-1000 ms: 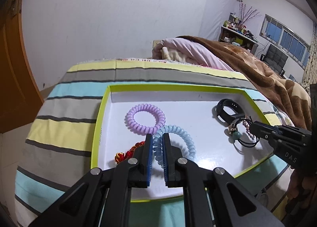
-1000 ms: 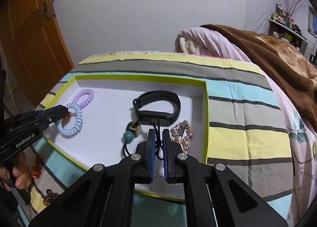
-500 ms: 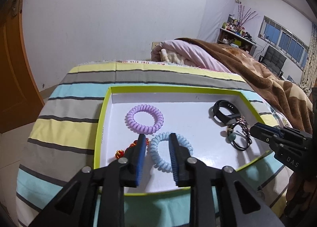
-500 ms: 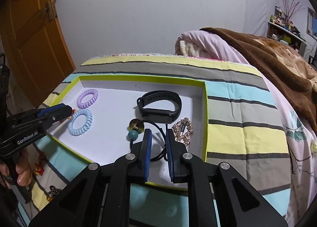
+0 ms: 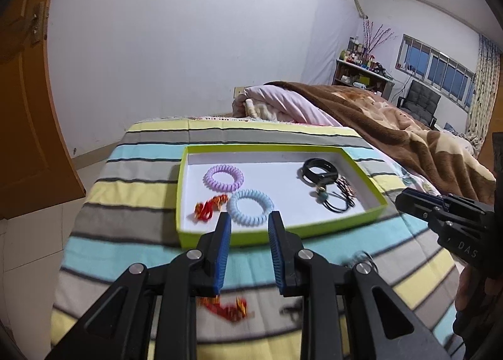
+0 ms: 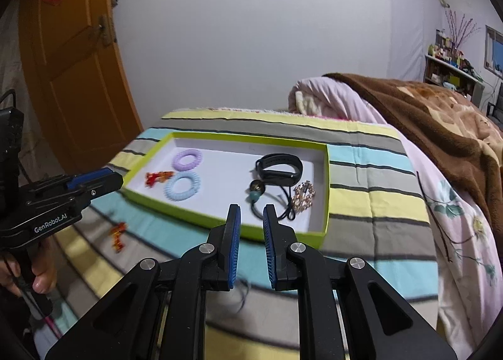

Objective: Organize jewelry
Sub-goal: 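Withdraw both tools from the box back toward the jewelry row, then grasp the red beaded hair clip with the left tool while the right tool grasps the grey hair ties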

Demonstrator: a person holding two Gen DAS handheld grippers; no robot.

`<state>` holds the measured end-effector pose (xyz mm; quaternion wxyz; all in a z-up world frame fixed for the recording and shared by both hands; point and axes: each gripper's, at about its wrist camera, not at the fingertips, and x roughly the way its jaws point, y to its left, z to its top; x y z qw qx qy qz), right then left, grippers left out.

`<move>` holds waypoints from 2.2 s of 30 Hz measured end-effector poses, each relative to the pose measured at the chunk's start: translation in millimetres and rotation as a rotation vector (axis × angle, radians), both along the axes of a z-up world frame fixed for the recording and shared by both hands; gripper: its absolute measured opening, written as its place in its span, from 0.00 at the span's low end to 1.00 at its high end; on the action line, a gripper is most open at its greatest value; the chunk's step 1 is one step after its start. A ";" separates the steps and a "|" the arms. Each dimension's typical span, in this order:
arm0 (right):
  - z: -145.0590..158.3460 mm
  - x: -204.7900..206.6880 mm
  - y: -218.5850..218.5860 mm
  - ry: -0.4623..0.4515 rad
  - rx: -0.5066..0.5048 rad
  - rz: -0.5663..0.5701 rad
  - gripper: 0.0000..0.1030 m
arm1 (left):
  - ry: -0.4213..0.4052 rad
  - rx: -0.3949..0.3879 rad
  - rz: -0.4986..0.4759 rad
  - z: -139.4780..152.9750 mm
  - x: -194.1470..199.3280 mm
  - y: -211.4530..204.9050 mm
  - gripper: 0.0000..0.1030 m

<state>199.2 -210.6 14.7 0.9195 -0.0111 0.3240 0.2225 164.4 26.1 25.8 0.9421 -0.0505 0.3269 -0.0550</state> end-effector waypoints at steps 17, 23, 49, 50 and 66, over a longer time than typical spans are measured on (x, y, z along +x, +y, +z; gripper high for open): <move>20.3 -97.0 -15.6 -0.030 0.026 0.025 0.15 | -0.076 0.015 -0.006 23.7 -98.8 -0.8 0.25; 25.7 -125.0 -18.7 -0.054 0.028 0.022 0.15 | -0.093 0.018 0.008 26.2 -126.6 1.1 0.25; 8.9 -135.2 -10.2 -0.008 0.026 0.072 0.15 | -0.070 -0.010 0.037 12.8 -137.7 7.7 0.34; 8.4 -133.6 -9.5 -0.005 0.022 0.074 0.15 | -0.069 -0.011 0.037 11.7 -135.8 7.7 0.34; -22.3 -78.0 10.5 0.053 -0.006 0.119 0.15 | -0.003 -0.009 0.014 -18.4 -80.1 9.5 0.34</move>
